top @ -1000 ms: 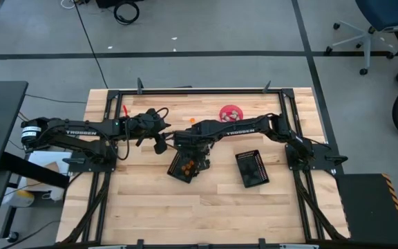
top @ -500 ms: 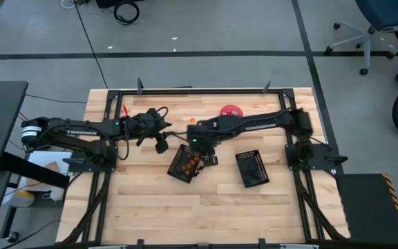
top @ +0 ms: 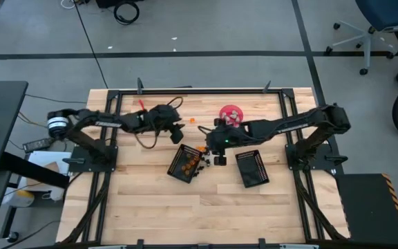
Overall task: Sort Halloween decoration
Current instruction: Put the orange pumpkin toy into the left black bin
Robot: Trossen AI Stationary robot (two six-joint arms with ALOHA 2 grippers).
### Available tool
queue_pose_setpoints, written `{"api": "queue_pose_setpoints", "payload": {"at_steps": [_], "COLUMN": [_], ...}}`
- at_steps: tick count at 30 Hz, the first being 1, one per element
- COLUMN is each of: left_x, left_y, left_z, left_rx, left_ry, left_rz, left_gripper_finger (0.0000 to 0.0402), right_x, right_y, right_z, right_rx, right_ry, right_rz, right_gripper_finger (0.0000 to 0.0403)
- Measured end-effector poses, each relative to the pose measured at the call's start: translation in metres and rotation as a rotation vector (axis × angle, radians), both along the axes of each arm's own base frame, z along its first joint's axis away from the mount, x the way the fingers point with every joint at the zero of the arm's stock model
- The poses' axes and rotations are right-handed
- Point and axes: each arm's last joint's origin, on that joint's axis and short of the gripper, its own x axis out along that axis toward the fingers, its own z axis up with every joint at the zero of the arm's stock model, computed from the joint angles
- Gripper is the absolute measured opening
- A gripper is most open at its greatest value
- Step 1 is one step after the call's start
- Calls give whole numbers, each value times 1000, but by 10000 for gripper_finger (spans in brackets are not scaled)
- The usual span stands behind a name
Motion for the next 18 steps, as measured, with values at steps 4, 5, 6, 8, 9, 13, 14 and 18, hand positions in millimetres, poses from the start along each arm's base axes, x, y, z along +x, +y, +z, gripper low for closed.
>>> {"api": "queue_pose_setpoints", "payload": {"at_steps": [4,5,6,8,9,13,14,18], "left_x": [25,31,37,48,54,73,76,85], "left_y": [14,18,22,30,35,51,55,69], "left_z": [0,-1,-2,-4,-5,-11,-12,-19], "left_rx": [-9,-18,-31,-46,-56,-91,-97,-113], "left_ry": [25,38,62,100,124,195,209,251], "left_rz": [-18,-18,-18,-7,-1,27,39,71], "left_gripper_finger": [142,142,142,142,142,142,142,142], "right_x": [-10,-11,-12,-13,-14,-17,-17,-19], "right_y": [-1,-1,-1,-2,-2,-2,-2,-2], "right_z": [-7,-9,-11,-12,-13,-12,-11,-9], "right_rx": [-14,-16,-17,-19,-26,-37,-35,-36], "right_ry": [-40,-51,-60,-89,-92,-98,-105,-101], "right_rz": [-15,-14,-12,-20,-24,-22,-22,-22], "right_gripper_finger": [155,155,155,155,155,155,155,155]}}
